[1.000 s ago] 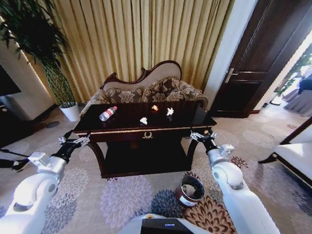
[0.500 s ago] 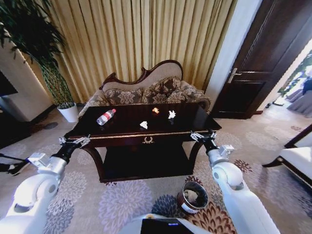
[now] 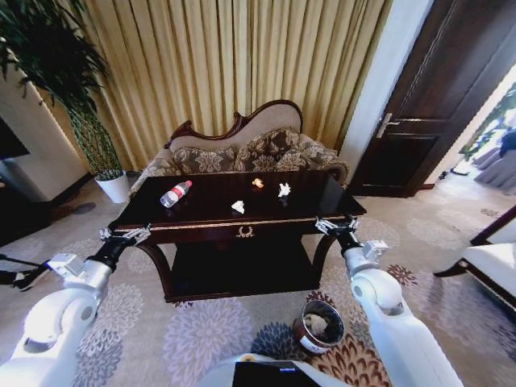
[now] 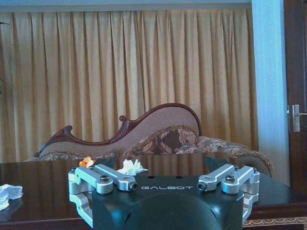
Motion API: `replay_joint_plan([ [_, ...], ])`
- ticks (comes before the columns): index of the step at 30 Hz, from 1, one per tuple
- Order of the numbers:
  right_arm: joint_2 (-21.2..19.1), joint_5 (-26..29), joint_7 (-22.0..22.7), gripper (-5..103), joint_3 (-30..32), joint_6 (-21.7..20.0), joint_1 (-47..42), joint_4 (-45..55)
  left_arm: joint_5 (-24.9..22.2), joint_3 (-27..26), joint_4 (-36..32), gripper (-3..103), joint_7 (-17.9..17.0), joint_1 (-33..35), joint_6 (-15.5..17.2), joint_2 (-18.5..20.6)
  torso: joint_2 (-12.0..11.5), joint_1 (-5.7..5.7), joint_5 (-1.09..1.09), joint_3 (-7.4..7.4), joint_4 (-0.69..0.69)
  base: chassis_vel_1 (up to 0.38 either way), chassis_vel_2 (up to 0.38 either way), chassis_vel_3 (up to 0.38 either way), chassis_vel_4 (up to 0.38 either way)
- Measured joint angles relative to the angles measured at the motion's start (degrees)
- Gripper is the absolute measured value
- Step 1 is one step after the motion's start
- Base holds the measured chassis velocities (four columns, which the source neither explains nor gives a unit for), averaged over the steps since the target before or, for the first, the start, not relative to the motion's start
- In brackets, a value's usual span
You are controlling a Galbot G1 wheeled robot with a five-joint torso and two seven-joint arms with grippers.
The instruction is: Move to the front of the table and place the trash on the table into the trash bin.
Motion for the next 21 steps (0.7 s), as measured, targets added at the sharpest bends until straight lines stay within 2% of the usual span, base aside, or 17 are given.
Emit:
replay_joint_plan([
  [12, 0.2, -0.1, 0.0, 100, -0.1, 0.1, 0.2, -0.3, 0.1, 0.0, 0.1, 100, 0.3, -0.2, -0.1, 0.0, 0.0, 0.0, 0.0, 0.0, 0.0, 0.0, 0.0, 0.0, 0.0],
  [14, 0.2, -0.1, 0.0, 100, 0.0, 0.2, 0.2, -0.4, 0.3, 0.2, 0.5, 100, 0.2, -0.3, -1.2, 0.0, 0.0, 0.0, 0.0, 0.0, 0.0, 0.0, 0.0, 0.0, 0.0],
  [21, 0.4, -0.1, 0.0, 100, 0.0, 0.5, 0.4, -0.6, 0.5, 0.2, 0.4, 100, 0.2, -0.2, -1.6, 0.1, 0.0, 0.0, 0.0, 0.0, 0.0, 0.0, 0.0, 0.0, 0.0],
])
